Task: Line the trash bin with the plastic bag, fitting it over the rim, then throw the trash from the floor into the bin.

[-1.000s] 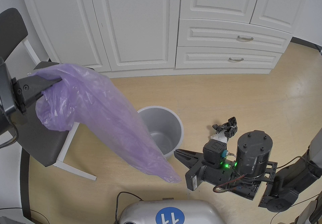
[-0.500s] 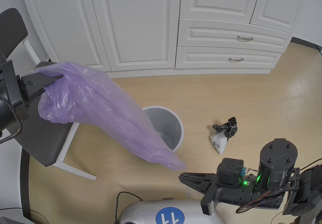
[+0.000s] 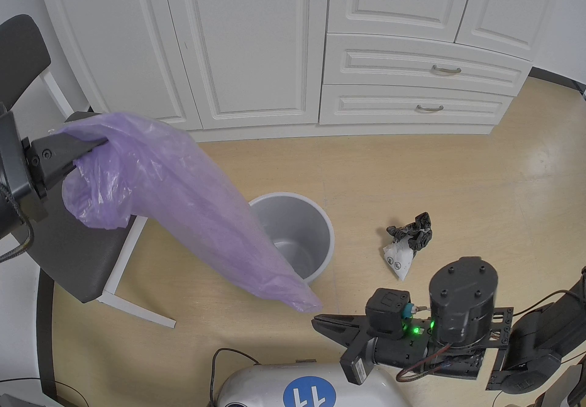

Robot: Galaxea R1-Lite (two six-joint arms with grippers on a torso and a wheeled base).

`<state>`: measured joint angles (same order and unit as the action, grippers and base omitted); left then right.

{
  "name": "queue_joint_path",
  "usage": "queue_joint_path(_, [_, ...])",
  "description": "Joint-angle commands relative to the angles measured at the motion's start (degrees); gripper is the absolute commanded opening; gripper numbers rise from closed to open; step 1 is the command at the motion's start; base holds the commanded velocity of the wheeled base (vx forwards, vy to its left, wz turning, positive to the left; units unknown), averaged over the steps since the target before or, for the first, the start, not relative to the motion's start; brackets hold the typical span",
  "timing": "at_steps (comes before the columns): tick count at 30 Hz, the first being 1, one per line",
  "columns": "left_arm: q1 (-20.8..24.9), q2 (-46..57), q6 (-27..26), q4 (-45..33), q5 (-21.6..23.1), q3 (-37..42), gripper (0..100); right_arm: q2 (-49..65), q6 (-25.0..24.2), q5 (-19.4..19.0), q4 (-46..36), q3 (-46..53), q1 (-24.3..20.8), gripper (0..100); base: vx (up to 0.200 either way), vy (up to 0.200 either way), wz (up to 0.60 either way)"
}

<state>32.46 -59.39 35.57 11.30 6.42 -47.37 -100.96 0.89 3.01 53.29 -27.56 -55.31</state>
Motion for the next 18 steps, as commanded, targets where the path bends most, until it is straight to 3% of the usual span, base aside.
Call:
queue_joint_path(1, [1.11,0.86,0.02,0.04,-0.01,0.0,0,-5.03,-2.3,0.07,0.06,-2.41,0.99,0,0.0,0.0,0.0])
queue_joint_path(6, [2.25,1.82,0.02,-0.14,0.08,0.09,0,-8.2,-5.28,0.59,0.24,-5.04,1.26,0,0.0,0.0,0.0])
queue_joint_path(18, [3.66,3.32,-2.0,-0.23,0.17,1.23,0,-7.14,-6.08,1.21,7.45,-6.8,4.51,0,0.0,0.0,0.0])
